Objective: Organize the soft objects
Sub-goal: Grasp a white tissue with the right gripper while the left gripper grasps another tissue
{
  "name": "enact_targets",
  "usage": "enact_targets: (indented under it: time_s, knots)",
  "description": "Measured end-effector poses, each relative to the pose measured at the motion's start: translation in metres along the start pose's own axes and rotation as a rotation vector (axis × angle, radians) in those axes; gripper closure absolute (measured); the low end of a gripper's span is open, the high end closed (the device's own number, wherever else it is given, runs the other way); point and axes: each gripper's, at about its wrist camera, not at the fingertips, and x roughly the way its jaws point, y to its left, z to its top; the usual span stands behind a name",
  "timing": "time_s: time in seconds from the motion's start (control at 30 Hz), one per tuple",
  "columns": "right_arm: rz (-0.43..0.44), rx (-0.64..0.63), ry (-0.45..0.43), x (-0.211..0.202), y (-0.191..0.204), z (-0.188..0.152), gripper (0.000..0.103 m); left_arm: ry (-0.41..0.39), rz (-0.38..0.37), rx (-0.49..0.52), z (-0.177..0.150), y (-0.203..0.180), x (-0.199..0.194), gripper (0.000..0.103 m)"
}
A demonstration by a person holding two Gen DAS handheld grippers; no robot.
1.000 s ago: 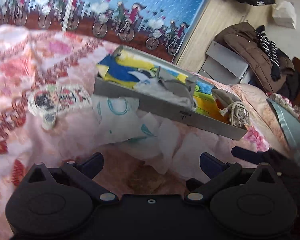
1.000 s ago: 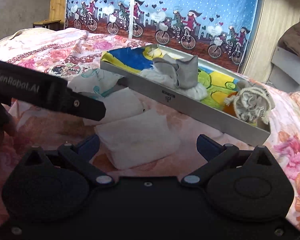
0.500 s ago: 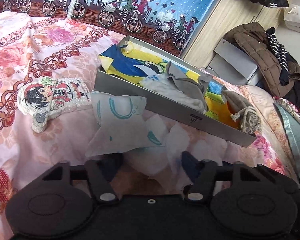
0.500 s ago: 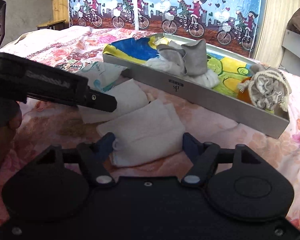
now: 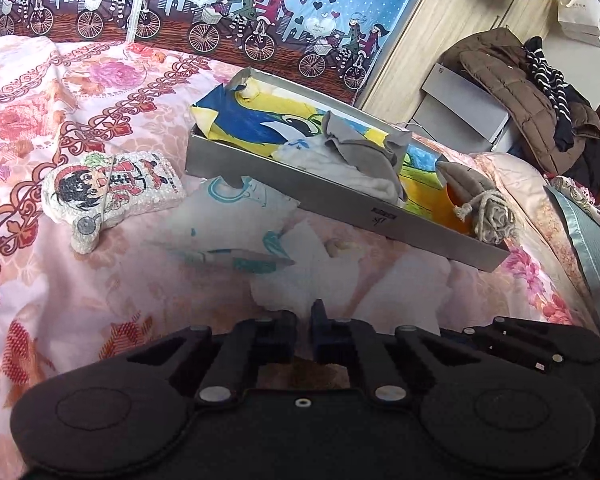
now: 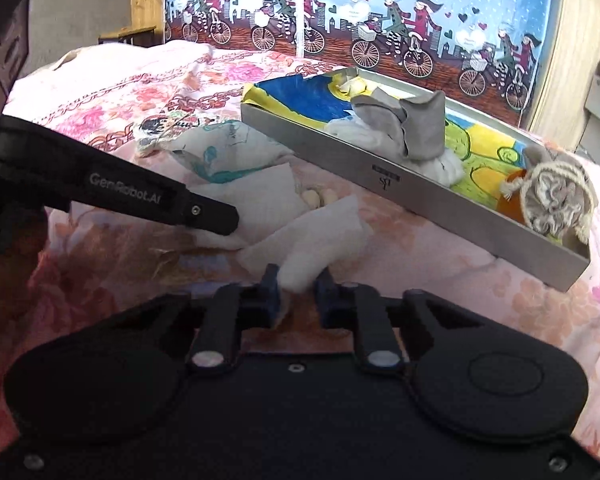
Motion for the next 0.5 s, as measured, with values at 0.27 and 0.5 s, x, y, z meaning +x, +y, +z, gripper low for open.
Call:
enact_targets:
  time_s: [0.27, 0.5]
  knots:
    - [-0.046, 0.020, -0.024, -0.010, -0.011, 0.004, 0.098, -0.038, 0.017, 0.045, -0.006, -0.010, -0.022, 0.097]
    - [-0.052, 0.011, -0.039, -0.011, -0.012, 0.004, 0.099, -0.082, 0.018, 0.081, -0.008, -0.013, -0.035, 0.097]
